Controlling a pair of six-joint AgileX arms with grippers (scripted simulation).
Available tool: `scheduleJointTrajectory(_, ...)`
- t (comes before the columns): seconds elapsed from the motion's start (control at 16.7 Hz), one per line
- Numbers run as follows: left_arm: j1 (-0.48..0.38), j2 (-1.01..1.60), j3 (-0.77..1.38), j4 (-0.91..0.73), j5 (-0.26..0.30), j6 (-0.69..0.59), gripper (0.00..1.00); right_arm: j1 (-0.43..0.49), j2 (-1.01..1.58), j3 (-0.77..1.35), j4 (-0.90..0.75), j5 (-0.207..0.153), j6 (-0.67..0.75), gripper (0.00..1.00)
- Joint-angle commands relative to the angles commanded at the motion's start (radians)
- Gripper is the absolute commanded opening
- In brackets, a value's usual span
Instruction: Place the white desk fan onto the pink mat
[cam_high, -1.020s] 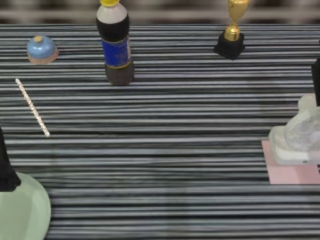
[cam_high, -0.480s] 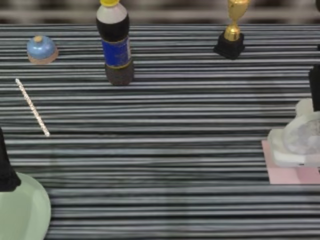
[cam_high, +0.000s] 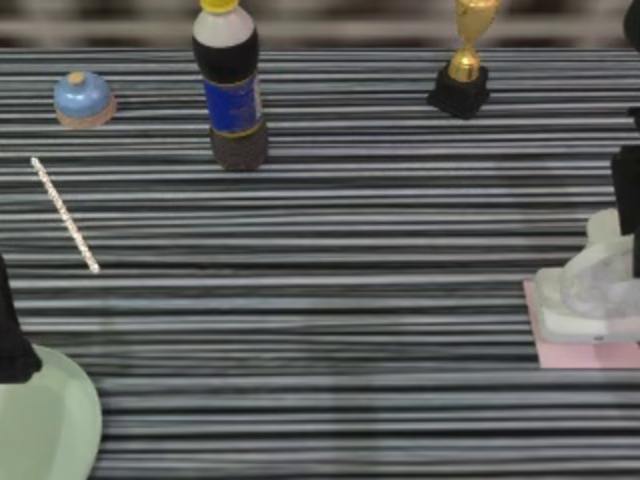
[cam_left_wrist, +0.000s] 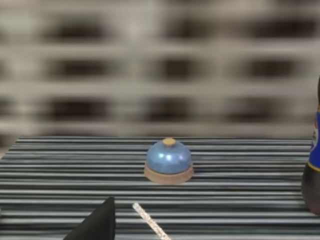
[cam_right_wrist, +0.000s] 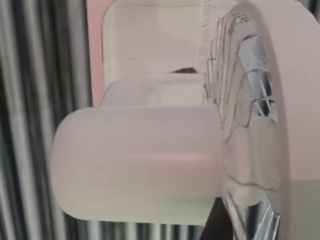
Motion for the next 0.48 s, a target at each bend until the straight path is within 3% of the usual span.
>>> scheduleJointTrajectory(0.48, 0.0, 0.0, 0.0, 0.0, 0.0, 0.0, 1.0, 0.0, 0.0, 0.0, 0.0, 0.0, 0.0, 0.75)
